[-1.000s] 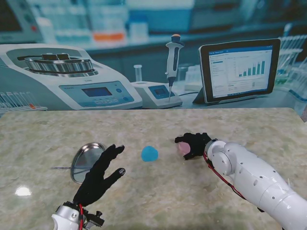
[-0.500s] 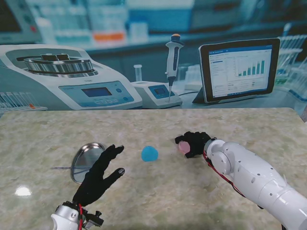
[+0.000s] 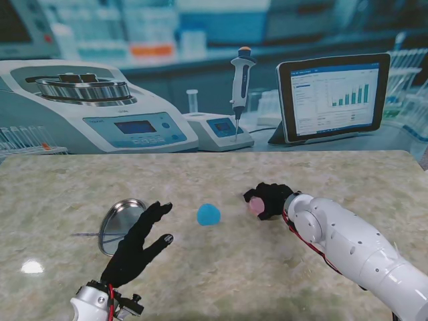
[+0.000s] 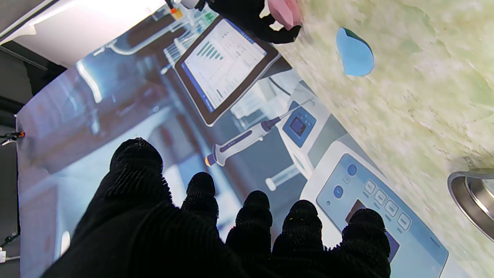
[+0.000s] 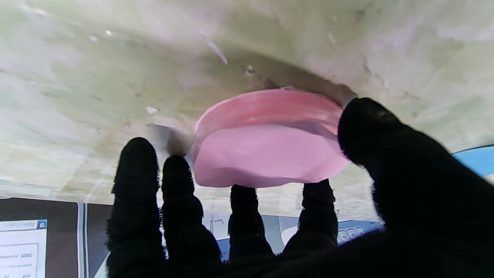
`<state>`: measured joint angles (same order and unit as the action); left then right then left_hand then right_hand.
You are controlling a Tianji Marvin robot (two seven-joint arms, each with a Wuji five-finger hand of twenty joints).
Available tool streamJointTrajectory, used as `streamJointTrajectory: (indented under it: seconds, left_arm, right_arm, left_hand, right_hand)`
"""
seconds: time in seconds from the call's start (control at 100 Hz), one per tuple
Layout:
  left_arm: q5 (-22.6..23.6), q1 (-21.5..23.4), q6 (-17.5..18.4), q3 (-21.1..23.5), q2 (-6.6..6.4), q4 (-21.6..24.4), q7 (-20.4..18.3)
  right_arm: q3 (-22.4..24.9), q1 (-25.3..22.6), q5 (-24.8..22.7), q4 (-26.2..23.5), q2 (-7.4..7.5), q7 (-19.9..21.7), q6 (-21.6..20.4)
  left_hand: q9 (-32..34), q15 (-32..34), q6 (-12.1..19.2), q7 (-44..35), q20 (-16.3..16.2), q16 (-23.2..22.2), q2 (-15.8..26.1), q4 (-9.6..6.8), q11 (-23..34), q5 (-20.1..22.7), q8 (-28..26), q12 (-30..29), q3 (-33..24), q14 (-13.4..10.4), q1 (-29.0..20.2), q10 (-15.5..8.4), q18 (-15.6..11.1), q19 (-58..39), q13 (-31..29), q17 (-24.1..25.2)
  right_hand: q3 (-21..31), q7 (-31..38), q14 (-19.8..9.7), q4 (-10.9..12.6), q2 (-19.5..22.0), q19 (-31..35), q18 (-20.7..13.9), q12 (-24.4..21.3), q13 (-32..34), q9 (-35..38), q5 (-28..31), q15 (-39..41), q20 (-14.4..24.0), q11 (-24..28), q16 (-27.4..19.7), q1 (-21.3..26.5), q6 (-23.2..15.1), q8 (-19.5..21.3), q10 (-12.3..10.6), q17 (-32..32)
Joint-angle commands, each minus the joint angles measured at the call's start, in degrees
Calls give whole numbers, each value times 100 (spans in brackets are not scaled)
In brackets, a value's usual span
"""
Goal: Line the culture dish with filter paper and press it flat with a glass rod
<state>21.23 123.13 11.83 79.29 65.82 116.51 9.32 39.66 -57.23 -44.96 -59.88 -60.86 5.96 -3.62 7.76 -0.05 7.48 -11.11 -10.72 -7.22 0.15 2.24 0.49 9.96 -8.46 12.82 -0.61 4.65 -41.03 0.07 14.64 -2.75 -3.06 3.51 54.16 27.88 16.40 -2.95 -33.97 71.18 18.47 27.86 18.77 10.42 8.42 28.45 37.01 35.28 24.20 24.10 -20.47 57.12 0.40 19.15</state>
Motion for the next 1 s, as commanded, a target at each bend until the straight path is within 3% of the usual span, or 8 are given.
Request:
streamJointTrajectory:
  seconds: [0.0, 0.41, 0.99]
  left_arm:
    - [-10, 25, 7, 9, -6, 12, -10]
    - [-8, 16, 19, 28, -5, 6, -9]
    - [-16, 16, 35, 53, -8, 11, -31]
  right_arm:
    - [-58, -78, 0, 72, -21, 35, -4]
    - [12, -107, 62, 54, -50, -58, -103]
    - [600, -407, -109, -511, 33, 203, -216]
  left_hand:
    - [-114, -63, 123, -133, 203, -9, 222, -171, -45, -77, -62, 47, 151, -220, -92, -184, -192, 307, 148, 5]
    - [-114, -64, 126, -129, 201, -8, 203, -171, -44, -81, -60, 49, 153, -216, -81, -187, -191, 309, 150, 6]
    - [-115, -68, 127, -108, 215, 4, 175, -172, -50, -79, -48, 36, 148, -210, -63, -190, -189, 314, 153, 6]
  right_hand:
    - [327, 296, -273, -7, -123, 258, -25, 167, 660, -61, 148, 674, 146, 407, 348, 223, -168, 74, -41, 134]
    - [576, 757, -300, 81, -72, 400, -102, 242, 962, -29, 163, 766, 137, 716, 393, 437, -218, -27, -82, 483]
    - [552, 890, -256, 83, -79, 403, -95, 134, 1012, 41, 144, 665, 74, 643, 358, 484, -241, -276, -83, 561]
